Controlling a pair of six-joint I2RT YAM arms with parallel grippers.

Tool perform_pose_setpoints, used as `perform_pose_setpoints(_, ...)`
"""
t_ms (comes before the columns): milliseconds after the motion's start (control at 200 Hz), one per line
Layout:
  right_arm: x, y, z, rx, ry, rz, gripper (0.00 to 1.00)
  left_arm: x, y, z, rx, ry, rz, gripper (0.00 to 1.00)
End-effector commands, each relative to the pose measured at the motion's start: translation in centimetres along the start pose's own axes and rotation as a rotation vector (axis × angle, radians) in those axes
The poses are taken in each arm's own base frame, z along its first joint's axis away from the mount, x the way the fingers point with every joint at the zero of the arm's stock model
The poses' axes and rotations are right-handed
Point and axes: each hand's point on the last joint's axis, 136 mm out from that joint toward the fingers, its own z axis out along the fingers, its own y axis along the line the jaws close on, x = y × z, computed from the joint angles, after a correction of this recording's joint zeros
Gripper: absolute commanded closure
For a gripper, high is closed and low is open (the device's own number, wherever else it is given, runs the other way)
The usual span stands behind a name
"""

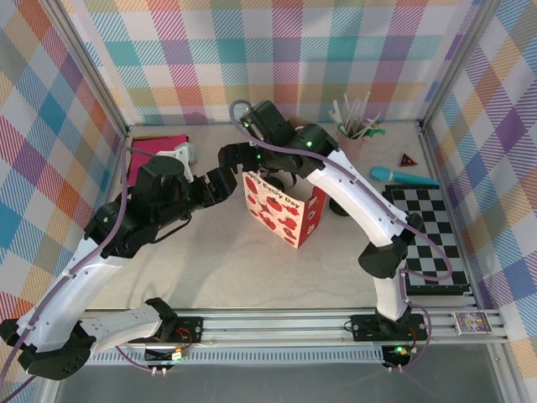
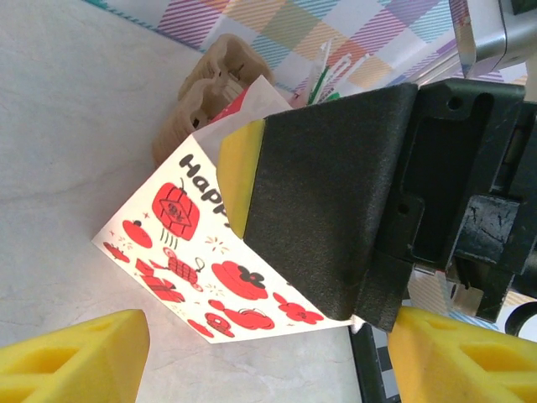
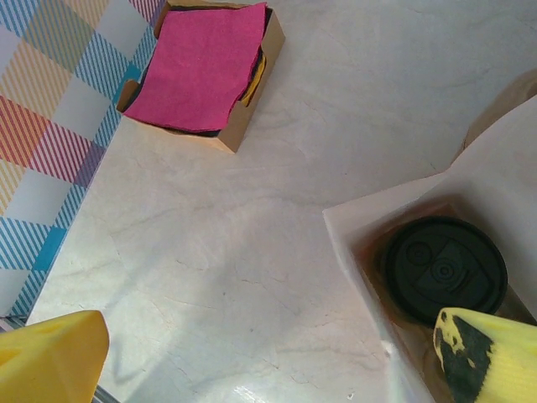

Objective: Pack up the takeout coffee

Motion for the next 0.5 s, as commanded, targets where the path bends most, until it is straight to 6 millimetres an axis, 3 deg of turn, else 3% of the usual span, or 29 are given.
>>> perform_pose_setpoints(0,-4.3,3.8,-7.6,-0.213,-0.184,-0.002,0.01,1.3,4.6,0.5,-0.193,0.02,0.012,0.27)
perform_pose_setpoints(110,-7.3,3.1,-11.7,-0.217,-0.319,-0.051,0.01,-1.3,4.3,-0.7,-0.162,-0.11,-0.009,0.27)
perform_pose_setpoints(215,-10.2,-2.1,-14.1,-0.116,-0.417,0.006,0.0,-3.7,4.7,-0.9,-0.164,-0.168,-0.054,0.28)
perform_pose_setpoints(400,-12.0,-13.2,-13.5,0.088,-0.406,0.112,0.04,-5.6,6.4,0.5,-0.21,-0.129,-0.104,0.29)
perform_pose_setpoints(495,-12.3,-16.1,-13.0,0.113,-0.399,0.127,0.03,-6.2,7.2,0.7,-0.221,-0.136,-0.125,0.29)
